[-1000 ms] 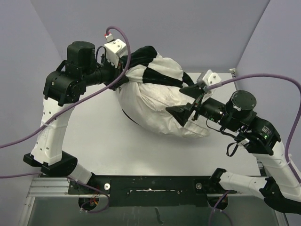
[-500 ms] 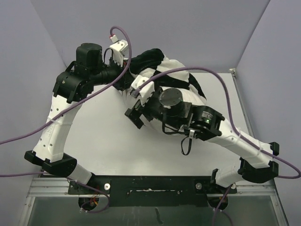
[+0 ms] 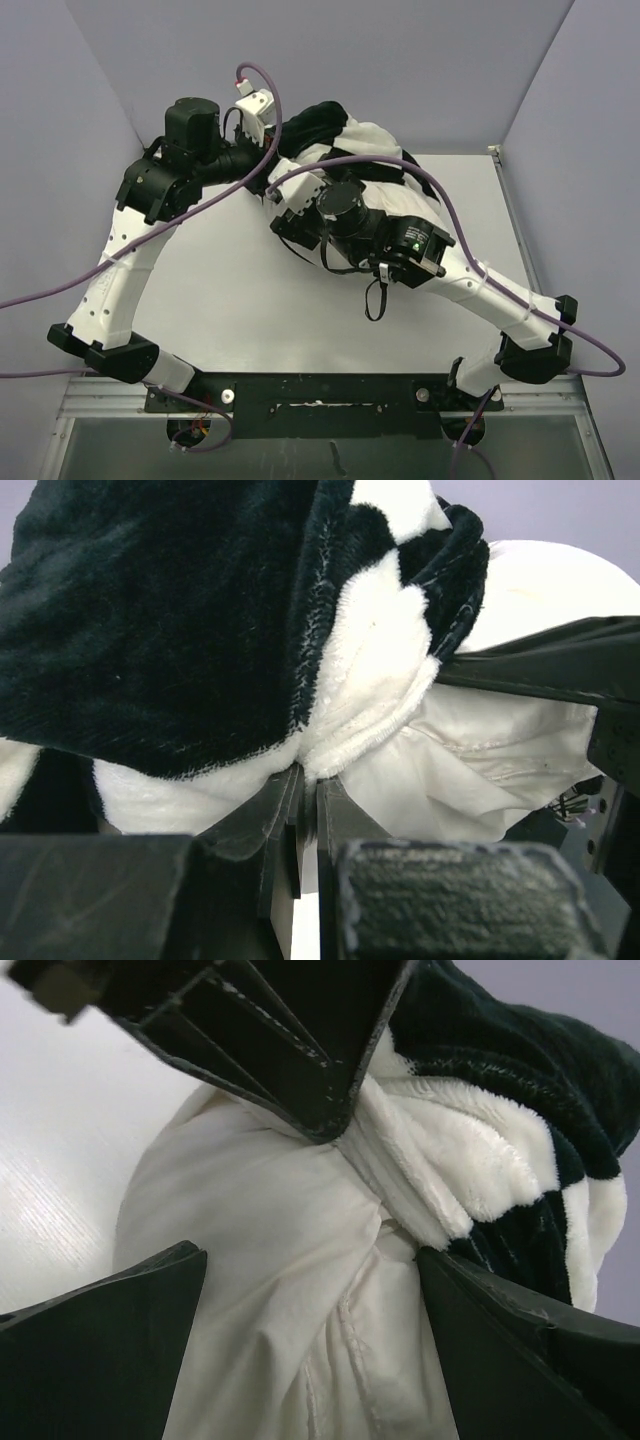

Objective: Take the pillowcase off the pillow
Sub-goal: Remove the pillow from the pillowcase.

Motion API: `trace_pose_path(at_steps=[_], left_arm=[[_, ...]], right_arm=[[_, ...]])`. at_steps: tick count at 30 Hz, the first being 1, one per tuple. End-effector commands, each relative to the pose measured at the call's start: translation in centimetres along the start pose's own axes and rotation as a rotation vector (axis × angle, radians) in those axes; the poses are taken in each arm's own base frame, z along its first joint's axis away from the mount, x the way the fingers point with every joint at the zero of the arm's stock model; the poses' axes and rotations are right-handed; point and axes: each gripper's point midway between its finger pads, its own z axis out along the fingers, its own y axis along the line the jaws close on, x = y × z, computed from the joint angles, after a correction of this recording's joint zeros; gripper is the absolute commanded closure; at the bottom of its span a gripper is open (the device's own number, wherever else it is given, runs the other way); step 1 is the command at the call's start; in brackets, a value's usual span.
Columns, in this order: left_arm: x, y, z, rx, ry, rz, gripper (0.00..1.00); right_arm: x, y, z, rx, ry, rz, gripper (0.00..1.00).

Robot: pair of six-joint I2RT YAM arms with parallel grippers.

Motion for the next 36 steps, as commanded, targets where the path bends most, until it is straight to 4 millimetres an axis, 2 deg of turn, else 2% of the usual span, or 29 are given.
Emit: trace_pose_path(at_steps=[1,3,5,6,8,11,15,17,19,22,25,26,27,30,32,34,36], left_arm=[[-4.8,-2.9,-3.3,0.029,-0.204,0.108,1.00],[-5.3,-3.2,-3.7,0.021,-0.223,0.132,1.00],[-5.6,-3.1,-4.1,0.006,-0.239,0.157,1.00],[-5.8,-3.1,-4.4,-0.001,-0.247,0.177,1.00],[-6.3,-3.0,-5.0,-0.031,-0.266,0.255,1.00],[-8.3,-1.2,-6.2,-0.170,-0.353,0.418,1.00],[-10.8,0.4,-8.7,-0.338,-0.499,0.629,0.98],[-11.3,1.0,-9.4,-0.406,-0.553,0.710,0.82],[-10.9,2.0,-9.4,-0.465,-0.548,0.770,0.68],[-9.2,3.3,-8.0,-0.514,-0.501,0.856,0.60],[-8.4,3.8,-6.9,-0.546,-0.484,0.896,0.55],[-7.7,3.5,-6.4,-0.511,-0.460,0.880,0.52],[-6.7,2.8,-6.0,-0.441,-0.425,0.859,0.48],[-3.0,-1.3,-5.8,-0.174,-0.372,0.817,0.33],[-0.3,-3.2,-5.9,-0.046,-0.334,0.818,0.26],[1.8,-3.9,-5.2,0.004,-0.265,0.824,0.26],[2.7,-3.7,-4.2,-0.004,-0.224,0.845,0.26]], right_arm=[[1.9,-2.3,1.9,0.044,0.053,0.014,0.13],[2.8,-0.7,2.8,-0.032,0.051,0.045,0.34],[3.3,0.4,3.3,-0.077,0.031,0.105,0.69],[3.4,0.9,3.4,-0.106,0.008,0.147,0.82],[3.1,1.0,3.0,-0.170,-0.053,0.261,0.98],[3.2,-0.3,1.9,-0.227,-0.129,0.382,1.00],[2.4,-1.3,0.8,-0.295,-0.182,0.434,1.00],[2.0,-1.0,0.5,-0.334,-0.188,0.436,1.00],[1.8,-0.6,0.2,-0.366,-0.189,0.432,1.00],[1.2,-0.3,-0.3,-0.398,-0.206,0.435,1.00],[0.3,0.0,-0.8,-0.438,-0.236,0.448,1.00],[0.2,0.0,-0.7,-0.437,-0.238,0.453,1.00],[0.0,-0.3,-0.8,-0.431,-0.241,0.455,1.00],[-0.5,-0.8,-0.7,-0.417,-0.243,0.454,1.00],[-0.9,-0.9,-0.8,-0.420,-0.256,0.453,1.00],[-1.4,-0.9,-0.8,-0.431,-0.267,0.458,1.00],[-1.7,-0.8,-0.8,-0.443,-0.271,0.465,1.00]])
